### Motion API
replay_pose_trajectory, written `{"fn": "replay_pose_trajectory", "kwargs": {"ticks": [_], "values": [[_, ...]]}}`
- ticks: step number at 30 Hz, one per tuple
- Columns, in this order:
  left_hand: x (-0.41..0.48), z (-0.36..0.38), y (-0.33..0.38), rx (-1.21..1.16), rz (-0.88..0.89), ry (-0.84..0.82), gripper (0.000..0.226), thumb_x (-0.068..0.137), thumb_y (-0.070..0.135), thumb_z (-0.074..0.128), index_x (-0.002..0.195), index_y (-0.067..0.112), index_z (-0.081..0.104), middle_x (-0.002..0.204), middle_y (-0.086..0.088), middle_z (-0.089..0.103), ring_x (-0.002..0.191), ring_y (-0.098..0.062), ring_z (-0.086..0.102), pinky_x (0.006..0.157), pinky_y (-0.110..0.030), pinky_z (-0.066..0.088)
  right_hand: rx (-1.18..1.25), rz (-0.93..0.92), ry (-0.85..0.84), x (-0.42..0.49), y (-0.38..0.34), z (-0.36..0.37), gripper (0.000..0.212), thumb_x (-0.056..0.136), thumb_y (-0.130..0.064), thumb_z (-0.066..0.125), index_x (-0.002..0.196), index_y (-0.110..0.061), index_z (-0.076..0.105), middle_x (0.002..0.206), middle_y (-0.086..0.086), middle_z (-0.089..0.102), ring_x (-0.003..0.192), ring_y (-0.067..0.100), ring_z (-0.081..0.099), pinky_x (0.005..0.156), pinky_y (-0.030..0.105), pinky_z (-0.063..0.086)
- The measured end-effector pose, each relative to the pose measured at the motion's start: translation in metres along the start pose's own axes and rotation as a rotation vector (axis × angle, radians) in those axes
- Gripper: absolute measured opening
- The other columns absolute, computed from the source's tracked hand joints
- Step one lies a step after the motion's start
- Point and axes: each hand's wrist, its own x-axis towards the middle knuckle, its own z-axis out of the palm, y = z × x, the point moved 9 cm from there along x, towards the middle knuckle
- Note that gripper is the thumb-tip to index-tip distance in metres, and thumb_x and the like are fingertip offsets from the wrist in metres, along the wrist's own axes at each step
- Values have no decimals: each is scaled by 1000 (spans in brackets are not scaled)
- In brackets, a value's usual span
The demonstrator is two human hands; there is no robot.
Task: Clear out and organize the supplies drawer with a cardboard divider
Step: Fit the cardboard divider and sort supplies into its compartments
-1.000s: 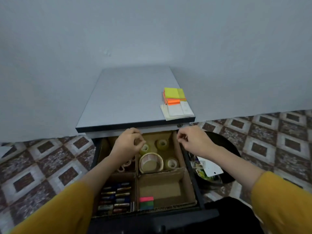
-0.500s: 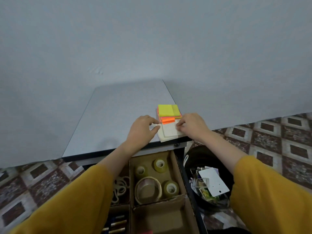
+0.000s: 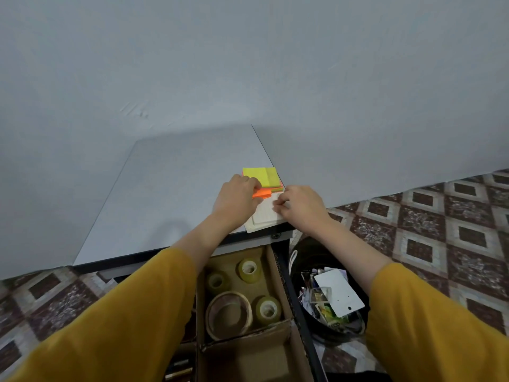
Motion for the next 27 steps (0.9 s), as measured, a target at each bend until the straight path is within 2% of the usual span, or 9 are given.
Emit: {"fn": "replay_pose_trajectory", "kwargs": {"ticks": [16,20,27], "values": [[6,-3,3,109,19,0,25,93,30,54,113,20,65,112,-2,64,108,-21,48,86,-31,37,37,-7,33,-1,1,0,25,93,-29,55,106,-15,71,112,3,62,105,23,54,72,26,35],[5,1,8,160,43,-36,29,96,31,47,117,23,66,114,-5,63,109,-24,46,87,-36,40,41,-4,35,-1,2,1,25,93,-29,55,106,-15,71,112,3,62,105,23,54,71,25,33],[-1,-1,3,14,-39,16,24,92,25,55,110,21,70,108,-8,64,105,-23,52,80,-30,40,36,7,25,-1,2,2,25,93,-29,54,107,-16,70,113,4,61,107,24,53,71,25,32]]}}
